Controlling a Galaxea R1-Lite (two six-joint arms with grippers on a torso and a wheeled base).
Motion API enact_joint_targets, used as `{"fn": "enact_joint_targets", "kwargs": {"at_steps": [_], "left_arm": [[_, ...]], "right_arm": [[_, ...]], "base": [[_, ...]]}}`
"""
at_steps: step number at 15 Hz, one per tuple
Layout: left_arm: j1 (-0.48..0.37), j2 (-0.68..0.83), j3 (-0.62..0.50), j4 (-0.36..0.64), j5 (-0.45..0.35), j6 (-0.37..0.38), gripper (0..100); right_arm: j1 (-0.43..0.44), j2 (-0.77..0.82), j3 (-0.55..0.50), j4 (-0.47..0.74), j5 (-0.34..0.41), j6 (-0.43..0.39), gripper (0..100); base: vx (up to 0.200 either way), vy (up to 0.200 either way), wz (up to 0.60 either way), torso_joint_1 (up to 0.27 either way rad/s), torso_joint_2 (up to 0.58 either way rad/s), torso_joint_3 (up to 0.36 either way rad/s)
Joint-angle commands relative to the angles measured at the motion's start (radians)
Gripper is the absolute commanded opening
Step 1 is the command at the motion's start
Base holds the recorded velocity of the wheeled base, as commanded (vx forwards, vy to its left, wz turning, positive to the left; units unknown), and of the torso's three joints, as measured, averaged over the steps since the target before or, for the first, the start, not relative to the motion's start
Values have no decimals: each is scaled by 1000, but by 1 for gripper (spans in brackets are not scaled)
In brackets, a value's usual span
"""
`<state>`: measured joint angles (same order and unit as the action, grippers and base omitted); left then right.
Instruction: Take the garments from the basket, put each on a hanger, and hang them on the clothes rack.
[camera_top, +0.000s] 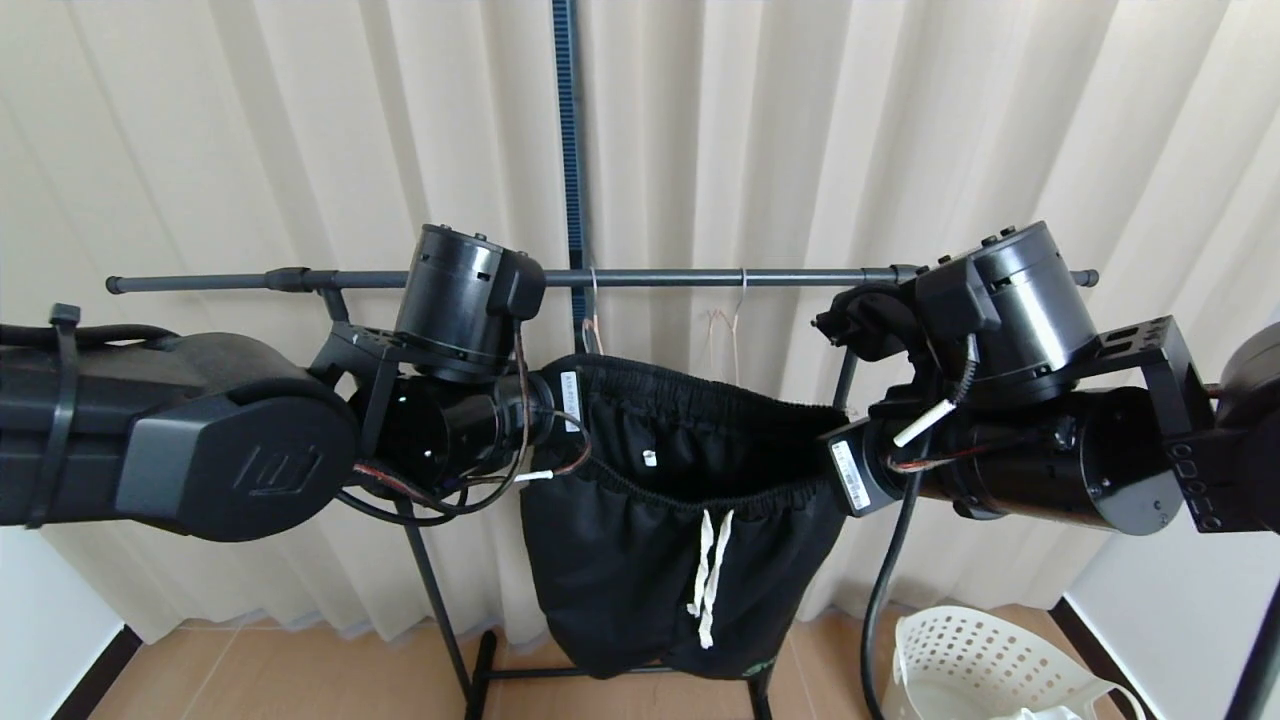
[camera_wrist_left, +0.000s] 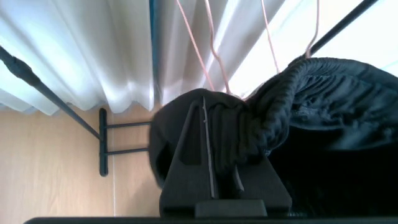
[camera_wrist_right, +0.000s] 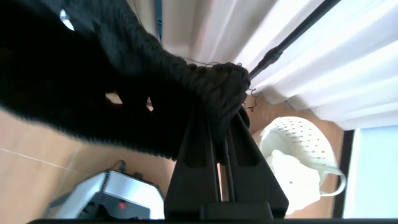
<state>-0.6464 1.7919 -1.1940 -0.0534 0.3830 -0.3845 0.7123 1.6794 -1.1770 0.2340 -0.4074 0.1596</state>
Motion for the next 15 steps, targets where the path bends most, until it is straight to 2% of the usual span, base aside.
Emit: {"fn": "enact_joint_targets", "kwargs": {"at_steps": [1, 15], "left_arm": [[1, 21, -19, -3, 1, 12, 0], [-27, 0, -30, -5, 11, 12, 0]], "right_arm": [[2, -29, 27, 10, 1, -20, 0], [10, -26, 46, 8, 1, -34, 0]], "base": [[0, 0, 0, 0, 0, 0], [0, 0, 0, 0, 0, 0]]}}
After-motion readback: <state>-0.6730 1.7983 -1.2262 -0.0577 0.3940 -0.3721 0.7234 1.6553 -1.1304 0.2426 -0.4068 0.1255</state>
